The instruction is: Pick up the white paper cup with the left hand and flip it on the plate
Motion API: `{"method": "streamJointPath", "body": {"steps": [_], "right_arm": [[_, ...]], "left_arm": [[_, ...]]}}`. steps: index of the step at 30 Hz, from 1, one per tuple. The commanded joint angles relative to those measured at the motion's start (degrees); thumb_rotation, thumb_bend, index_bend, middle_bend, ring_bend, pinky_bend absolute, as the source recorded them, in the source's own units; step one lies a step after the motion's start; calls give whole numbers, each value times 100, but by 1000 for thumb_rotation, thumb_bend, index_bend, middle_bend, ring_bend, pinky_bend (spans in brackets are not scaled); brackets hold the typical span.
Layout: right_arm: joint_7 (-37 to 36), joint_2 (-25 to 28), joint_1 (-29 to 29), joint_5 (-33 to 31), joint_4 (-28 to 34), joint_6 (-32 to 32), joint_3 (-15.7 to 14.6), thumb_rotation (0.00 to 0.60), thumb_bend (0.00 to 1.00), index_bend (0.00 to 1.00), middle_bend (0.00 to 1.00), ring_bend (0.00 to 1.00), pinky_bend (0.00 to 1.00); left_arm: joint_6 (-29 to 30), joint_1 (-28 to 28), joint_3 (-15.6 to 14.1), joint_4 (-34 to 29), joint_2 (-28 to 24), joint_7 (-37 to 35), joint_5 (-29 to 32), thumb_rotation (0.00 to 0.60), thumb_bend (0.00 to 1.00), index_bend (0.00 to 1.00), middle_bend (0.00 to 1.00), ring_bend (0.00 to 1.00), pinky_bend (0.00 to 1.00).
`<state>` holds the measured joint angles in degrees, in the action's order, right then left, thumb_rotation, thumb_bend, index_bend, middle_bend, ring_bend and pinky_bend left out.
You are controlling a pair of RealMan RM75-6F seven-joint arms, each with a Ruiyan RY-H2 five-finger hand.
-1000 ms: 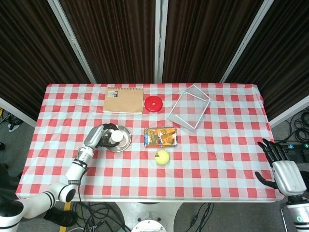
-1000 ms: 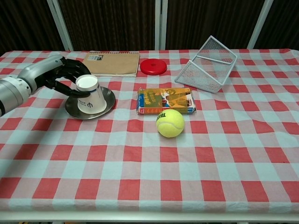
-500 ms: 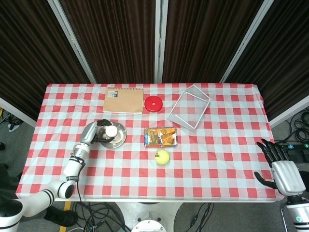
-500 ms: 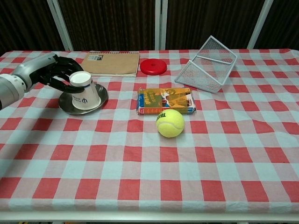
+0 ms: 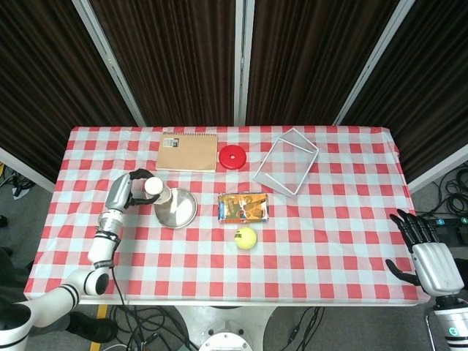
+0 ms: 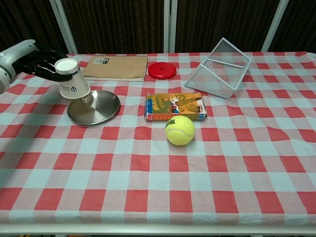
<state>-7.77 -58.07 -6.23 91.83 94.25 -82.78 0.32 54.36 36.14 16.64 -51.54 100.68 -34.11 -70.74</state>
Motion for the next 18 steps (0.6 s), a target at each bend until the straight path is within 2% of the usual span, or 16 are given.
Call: {"method": "streamJointPath", "body": {"steps": [1, 7, 10, 13, 15, 18], "right_arm": [[-10, -3, -1, 7, -8, -1, -3, 600, 171, 0, 14, 0, 0], [-21, 8, 22, 7, -19, -28, -17, 600, 171, 0, 13, 0, 0], [-25, 4, 34, 3, -19, -37, -22, 600, 170, 0, 14, 0, 0], [-21, 3, 36, 2, -18, -27, -31, 600, 171, 0, 14, 0, 0], [-16, 9, 42, 1, -19, -41, -27, 600, 170, 0, 14, 0, 0], [-17, 32, 50, -3, -12, -69, -15, 600, 171, 0, 13, 0, 0]], "left_arm": [[-29, -91, 90, -230, -237, -178, 86, 600, 265, 491, 444, 283, 251], [-588, 41, 246, 324, -114, -87, 523, 600, 265, 491, 441, 280, 231], [-888, 126, 249, 650, 5, -21, 648, 600, 264, 463, 414, 243, 213], [-1044, 166, 260, 844, 92, -18, 704, 600, 248, 300, 271, 142, 166], [-903, 136, 285, 871, 119, -7, 685, 600, 233, 169, 169, 81, 126], [-446, 3, 300, 720, 19, -28, 541, 600, 227, 106, 127, 59, 84]]}}
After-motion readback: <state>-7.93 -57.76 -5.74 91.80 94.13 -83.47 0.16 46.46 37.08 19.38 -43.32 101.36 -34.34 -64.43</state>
